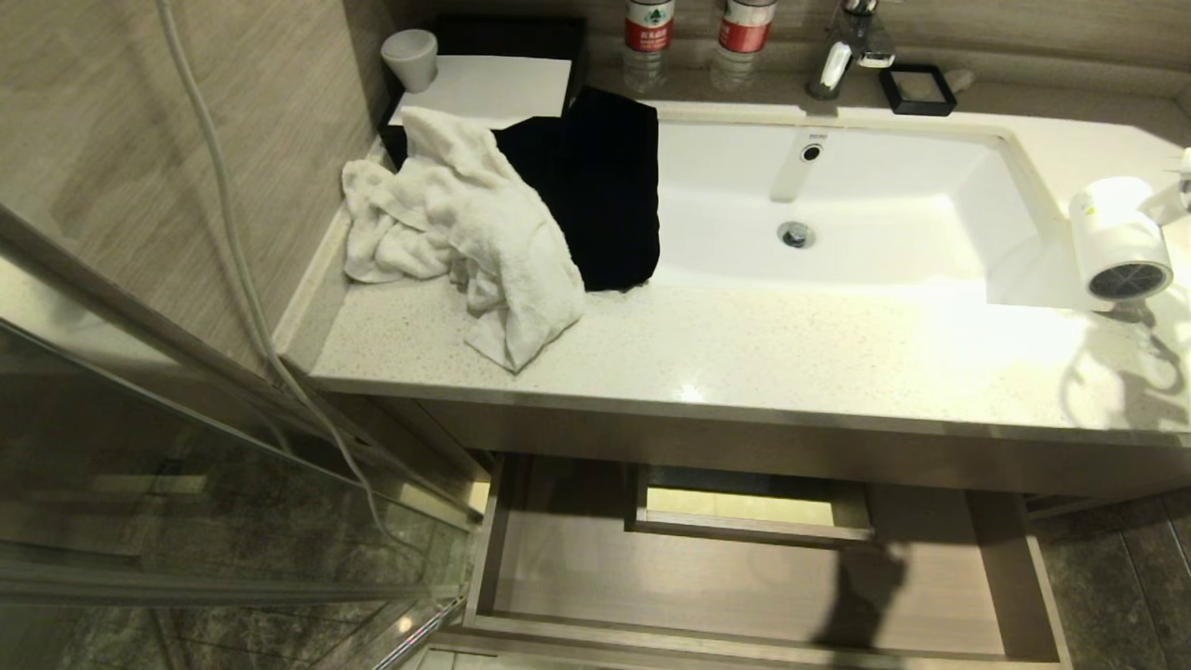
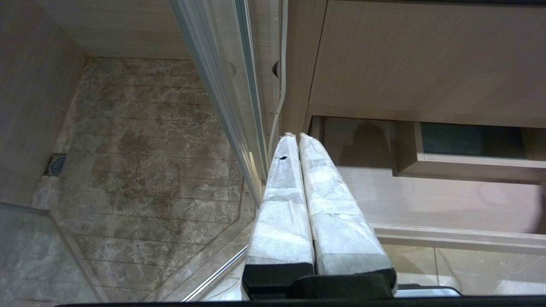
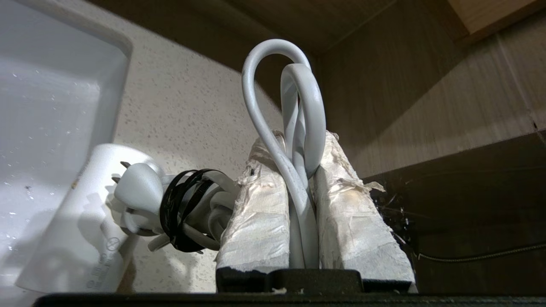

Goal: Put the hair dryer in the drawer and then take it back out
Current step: Place it on the countertop

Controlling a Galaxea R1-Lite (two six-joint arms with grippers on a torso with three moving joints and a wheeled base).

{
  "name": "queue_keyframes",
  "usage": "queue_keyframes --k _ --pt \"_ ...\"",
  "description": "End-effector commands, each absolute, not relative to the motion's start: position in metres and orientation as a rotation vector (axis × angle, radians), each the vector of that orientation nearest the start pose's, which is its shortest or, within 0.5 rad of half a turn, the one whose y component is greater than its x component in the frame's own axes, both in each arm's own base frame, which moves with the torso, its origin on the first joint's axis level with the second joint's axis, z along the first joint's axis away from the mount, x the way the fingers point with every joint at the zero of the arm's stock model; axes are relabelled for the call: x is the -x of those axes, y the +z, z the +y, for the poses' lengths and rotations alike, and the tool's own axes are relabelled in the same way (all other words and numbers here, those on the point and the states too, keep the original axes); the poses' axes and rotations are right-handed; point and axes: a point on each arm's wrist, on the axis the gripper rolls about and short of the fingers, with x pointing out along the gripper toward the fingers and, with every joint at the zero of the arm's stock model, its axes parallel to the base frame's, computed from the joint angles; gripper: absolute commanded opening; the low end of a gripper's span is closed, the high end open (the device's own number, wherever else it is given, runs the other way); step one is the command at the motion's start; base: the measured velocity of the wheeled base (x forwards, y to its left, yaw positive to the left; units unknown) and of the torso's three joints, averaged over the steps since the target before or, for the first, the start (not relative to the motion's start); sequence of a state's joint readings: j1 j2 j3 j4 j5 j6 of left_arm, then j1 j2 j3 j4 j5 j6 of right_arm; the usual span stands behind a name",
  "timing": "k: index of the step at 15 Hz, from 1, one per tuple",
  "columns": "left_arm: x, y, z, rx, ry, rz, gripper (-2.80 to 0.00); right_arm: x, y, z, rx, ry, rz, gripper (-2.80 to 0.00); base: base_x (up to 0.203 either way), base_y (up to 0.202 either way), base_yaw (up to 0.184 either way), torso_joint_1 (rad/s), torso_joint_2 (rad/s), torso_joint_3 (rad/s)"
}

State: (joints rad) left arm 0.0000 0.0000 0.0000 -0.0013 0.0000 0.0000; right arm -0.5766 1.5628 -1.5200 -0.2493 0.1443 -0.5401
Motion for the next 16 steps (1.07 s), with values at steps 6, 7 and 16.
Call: queue_keyframes --k 6,7,16 --pt "0.023 0.076 0.000 0.000 0.000 -0.002 -2.80 -0.264 0.329 -0.204 0.567 -0.473 0.234 -2.80 0.000 0.000 0.000 0.000 0.00 0.000" --pt "0.023 0.076 0.000 0.000 0.000 -0.002 -2.80 -0.268 0.320 -0.207 0.550 -0.456 0.279 -2.80 0.000 0.000 0.000 0.000 0.00 0.000" --pt "0.023 0.076 0.000 0.000 0.000 -0.002 -2.80 -0.278 0.311 -0.259 0.530 -0.516 0.378 -2.80 0.000 0.000 0.000 0.000 0.00 0.000"
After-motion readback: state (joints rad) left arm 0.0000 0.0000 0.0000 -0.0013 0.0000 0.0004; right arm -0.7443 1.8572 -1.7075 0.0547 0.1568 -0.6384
